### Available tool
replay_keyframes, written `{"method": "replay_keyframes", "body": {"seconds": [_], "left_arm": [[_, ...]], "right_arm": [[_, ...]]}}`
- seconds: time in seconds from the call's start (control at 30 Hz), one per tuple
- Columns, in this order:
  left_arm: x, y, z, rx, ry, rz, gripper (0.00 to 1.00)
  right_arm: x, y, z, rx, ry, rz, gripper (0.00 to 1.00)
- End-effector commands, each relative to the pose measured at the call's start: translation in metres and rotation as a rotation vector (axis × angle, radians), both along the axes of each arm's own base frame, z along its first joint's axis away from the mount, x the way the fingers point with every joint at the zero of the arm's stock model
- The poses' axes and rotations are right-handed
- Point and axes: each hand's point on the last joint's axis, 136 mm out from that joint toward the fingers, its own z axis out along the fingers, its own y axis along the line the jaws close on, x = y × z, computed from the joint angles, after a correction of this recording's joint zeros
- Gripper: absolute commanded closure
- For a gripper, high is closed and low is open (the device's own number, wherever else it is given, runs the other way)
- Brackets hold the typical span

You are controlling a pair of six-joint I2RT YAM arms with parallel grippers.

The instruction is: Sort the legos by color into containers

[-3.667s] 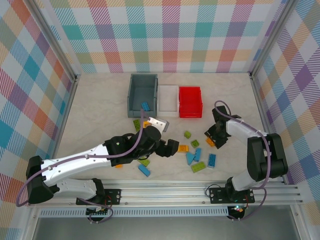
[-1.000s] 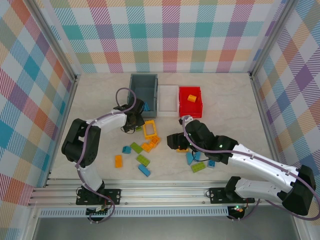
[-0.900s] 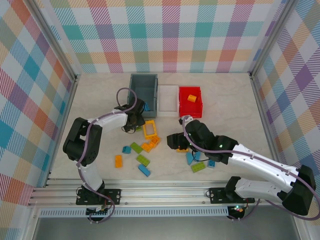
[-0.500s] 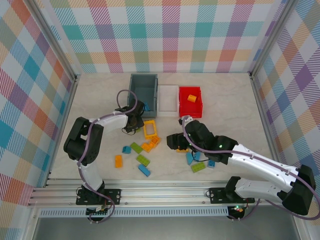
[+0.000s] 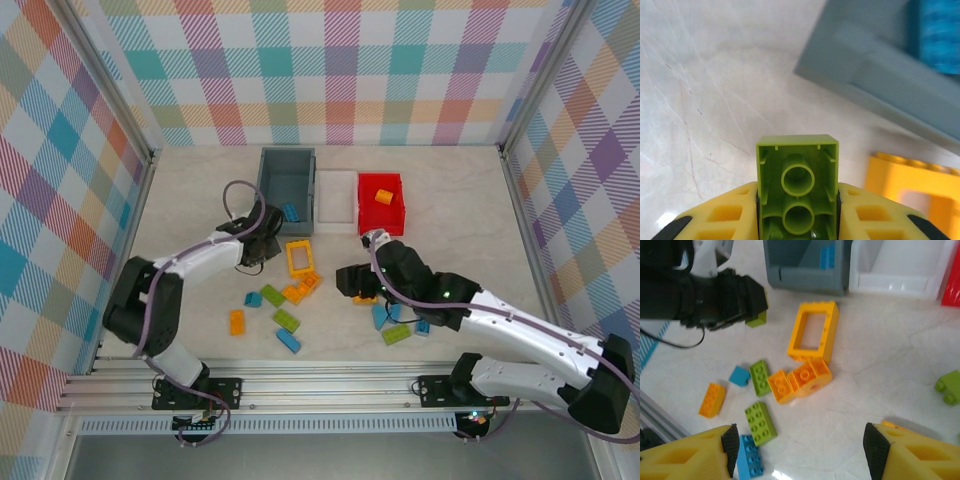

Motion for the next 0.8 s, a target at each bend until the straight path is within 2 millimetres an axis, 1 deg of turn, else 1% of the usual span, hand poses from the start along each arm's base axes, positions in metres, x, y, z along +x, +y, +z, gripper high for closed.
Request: {"method": "replay_keyframes", "body": {"seconds": [0.0, 0.1, 0.17, 0.23, 0.3, 0.37, 0.47, 0.57, 0.67, 0.77], "left_arm": [[0.005, -0.027, 0.055, 0.012, -0.101, -0.108, 0.75], [0.014, -0.065, 0.079, 0.027, -0.128, -0.214, 0.75], [0.023, -0.092, 0.087, 0.038, -0.144, -0.274, 0.75], [0.034, -0.114, 0.091, 0.051, -0.154, -0.314, 0.75], [0.047, -0.132, 0.090, 0.064, -0.155, -0.341, 0.75], [0.063, -0.147, 0.084, 0.076, -0.142, -0.357, 0.75], [0.084, -0.163, 0.075, 0.110, -0.119, -0.368, 0.75], [0.101, -0.173, 0.056, 0.155, -0.083, -0.378, 0.75], [0.115, -0.173, 0.035, 0.184, -0.054, -0.364, 0.76], [0.125, -0.171, 0.018, 0.164, -0.028, -0.351, 0.75]], "right_arm": [[0.012, -0.018, 0.032, 0.093, -0.105, -0.116, 0.29], [0.022, -0.031, 0.043, 0.140, -0.120, -0.180, 0.28], [0.031, -0.042, 0.046, 0.151, -0.108, -0.241, 0.28], [0.038, -0.051, 0.047, 0.158, -0.094, -0.288, 0.28], [0.043, -0.055, 0.048, 0.185, -0.079, -0.309, 0.28], [0.047, -0.058, 0.049, 0.224, -0.060, -0.323, 0.28], [0.049, -0.061, 0.047, 0.238, -0.042, -0.339, 0.28], [0.049, -0.063, 0.043, 0.236, -0.032, -0.346, 0.28], [0.047, -0.067, 0.039, 0.233, -0.022, -0.356, 0.27], [0.045, -0.070, 0.036, 0.232, -0.019, -0.359, 0.27]]}}
